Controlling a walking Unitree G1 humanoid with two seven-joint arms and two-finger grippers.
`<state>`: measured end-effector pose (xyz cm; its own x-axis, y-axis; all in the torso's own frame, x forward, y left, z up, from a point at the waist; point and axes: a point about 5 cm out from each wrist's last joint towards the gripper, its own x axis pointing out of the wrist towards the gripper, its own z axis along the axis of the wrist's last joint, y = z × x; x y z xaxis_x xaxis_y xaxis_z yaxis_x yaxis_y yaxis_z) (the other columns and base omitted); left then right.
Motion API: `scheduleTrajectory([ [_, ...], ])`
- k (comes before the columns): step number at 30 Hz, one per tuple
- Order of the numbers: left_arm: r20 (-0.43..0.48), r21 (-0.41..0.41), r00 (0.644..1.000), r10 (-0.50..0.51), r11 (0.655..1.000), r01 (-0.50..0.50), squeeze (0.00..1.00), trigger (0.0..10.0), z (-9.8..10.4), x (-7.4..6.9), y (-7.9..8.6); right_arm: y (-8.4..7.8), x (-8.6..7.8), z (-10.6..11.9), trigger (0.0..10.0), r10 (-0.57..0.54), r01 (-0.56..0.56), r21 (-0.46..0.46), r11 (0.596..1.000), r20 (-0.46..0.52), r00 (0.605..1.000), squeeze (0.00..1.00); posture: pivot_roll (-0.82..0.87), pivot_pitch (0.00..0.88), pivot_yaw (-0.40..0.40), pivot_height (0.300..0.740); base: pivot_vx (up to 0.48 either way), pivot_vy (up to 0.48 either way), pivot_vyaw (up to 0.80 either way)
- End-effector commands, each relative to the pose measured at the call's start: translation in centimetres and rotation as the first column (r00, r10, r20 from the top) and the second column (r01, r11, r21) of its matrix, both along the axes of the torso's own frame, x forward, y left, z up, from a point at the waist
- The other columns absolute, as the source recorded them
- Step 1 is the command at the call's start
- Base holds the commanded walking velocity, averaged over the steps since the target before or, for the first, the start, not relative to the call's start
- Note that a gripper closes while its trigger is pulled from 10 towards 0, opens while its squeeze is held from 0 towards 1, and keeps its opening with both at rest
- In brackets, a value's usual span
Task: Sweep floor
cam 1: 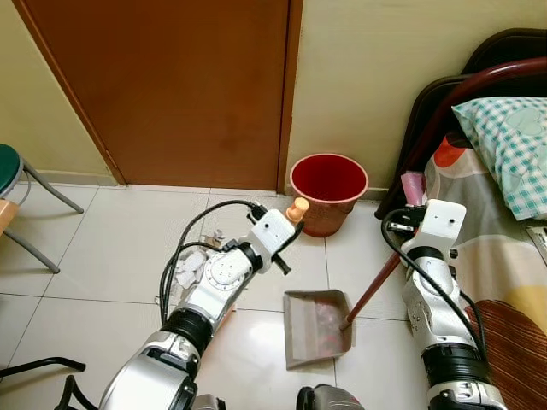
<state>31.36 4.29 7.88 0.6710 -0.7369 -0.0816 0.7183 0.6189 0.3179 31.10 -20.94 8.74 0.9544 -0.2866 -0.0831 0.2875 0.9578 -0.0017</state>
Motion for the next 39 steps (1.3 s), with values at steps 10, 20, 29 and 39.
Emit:
scheduleTrajectory([
  [10,0.058,-0.174,0.998,-0.005,0.985,0.015,0.0,10.0,3.1,-1.8,0.1,-0.7,1.6,1.1,10.0,-0.104,0.105,-0.027,0.994,0.023,0.994,0.0,-0.03,0.131,-0.003,0.74,0.0,0.0,0.0],
  [20,-0.04,-0.292,0.997,0.07,0.953,-0.079,0.0,10.0,4.1,-3.5,0.3,-0.1,2.1,0.8,10.0,-0.101,0.101,-0.003,0.995,0.02,0.995,0.0,-0.01,0.134,-0.004,0.74,0.0,0.0,0.0],
  [29,0.094,-0.333,0.972,0.216,0.927,-0.174,0.0,10.0,8.7,-2.5,3.3,-0.2,2.4,0.9,10.0,-0.095,0.095,-0.01,0.995,0.017,0.995,0.0,-0.02,0.131,-0.009,0.74,0.0,0.0,0.0],
  [39,0.138,-0.358,0.883,0.449,0.854,-0.378,0.0,10.0,10.1,-1.1,8.2,0.3,3.1,1.1,10.0,-0.081,0.081,-0.034,0.996,0.014,0.997,0.0,-0.01,0.115,-0.023,0.74,0.0,0.0,0.0],
])
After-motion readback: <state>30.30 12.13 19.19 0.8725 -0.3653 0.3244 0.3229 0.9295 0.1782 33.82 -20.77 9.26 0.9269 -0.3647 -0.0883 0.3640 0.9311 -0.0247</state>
